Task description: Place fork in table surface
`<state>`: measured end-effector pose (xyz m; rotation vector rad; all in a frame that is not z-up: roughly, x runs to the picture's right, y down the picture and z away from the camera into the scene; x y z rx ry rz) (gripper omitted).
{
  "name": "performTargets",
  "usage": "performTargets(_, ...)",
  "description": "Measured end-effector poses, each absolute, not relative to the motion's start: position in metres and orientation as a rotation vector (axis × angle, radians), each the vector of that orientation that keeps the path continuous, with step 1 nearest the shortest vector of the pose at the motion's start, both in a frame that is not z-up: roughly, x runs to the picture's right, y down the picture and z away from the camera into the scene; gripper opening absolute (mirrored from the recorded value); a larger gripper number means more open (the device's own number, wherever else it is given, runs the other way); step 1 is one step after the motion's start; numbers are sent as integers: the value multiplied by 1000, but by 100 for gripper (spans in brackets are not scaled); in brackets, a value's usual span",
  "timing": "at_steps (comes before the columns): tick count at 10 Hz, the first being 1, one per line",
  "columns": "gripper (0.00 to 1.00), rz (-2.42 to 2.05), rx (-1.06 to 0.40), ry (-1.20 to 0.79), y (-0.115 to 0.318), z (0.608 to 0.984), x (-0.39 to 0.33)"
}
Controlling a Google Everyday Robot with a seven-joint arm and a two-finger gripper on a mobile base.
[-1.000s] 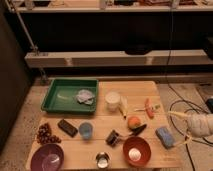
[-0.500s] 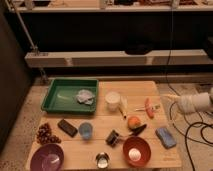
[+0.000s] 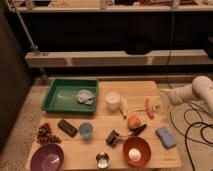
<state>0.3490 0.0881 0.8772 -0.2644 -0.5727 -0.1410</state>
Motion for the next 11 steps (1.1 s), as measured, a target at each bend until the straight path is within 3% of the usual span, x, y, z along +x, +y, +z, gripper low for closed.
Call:
performTargets(4,80,-48,-307,-636,120,892,358)
performTargets(11,80,134,-364,-828,117,883,358)
